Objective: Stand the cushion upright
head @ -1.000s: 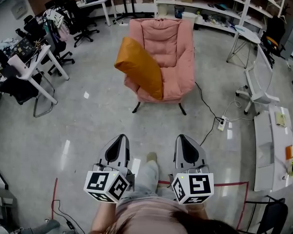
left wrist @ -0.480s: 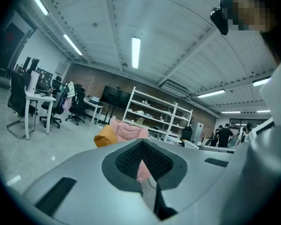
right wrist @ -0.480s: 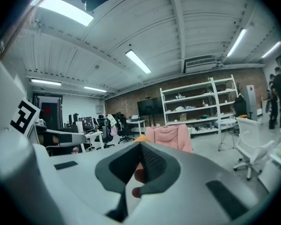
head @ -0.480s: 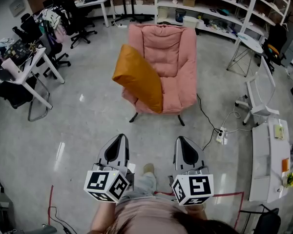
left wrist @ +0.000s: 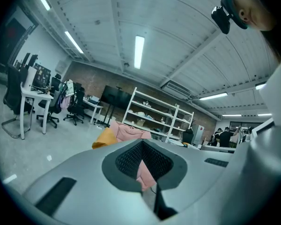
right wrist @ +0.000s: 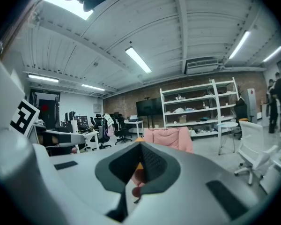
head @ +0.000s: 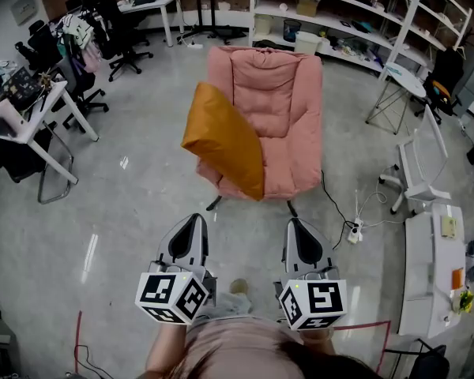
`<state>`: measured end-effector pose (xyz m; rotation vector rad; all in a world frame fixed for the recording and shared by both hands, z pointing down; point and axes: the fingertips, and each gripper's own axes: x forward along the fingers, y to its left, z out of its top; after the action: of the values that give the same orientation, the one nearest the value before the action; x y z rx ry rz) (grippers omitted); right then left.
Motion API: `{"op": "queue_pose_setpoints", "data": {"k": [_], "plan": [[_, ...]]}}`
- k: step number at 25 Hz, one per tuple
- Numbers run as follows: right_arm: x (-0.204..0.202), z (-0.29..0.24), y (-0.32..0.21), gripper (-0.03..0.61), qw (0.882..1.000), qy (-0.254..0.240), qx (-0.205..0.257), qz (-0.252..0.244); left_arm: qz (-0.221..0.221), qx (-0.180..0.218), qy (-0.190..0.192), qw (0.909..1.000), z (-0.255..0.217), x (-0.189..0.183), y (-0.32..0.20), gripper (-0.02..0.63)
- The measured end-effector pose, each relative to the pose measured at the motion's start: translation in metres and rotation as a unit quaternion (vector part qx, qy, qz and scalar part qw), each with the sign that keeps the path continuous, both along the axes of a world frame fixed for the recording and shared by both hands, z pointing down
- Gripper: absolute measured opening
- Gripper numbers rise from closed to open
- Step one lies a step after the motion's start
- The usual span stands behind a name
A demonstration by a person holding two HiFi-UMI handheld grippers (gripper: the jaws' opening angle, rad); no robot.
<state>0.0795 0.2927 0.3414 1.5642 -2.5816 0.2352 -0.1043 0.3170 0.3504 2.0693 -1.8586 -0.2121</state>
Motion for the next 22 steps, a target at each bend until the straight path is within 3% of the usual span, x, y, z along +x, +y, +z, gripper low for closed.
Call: {"op": "queue_pose_setpoints", "data": {"k": [22], "plan": [[-0.044, 0.005, -0.091, 0.015, 0.999, 0.005, 0.001, -0.039, -0.055, -0.021, 0.015, 0.9982, 0.021, -0.050, -0.065, -0.003]]}}
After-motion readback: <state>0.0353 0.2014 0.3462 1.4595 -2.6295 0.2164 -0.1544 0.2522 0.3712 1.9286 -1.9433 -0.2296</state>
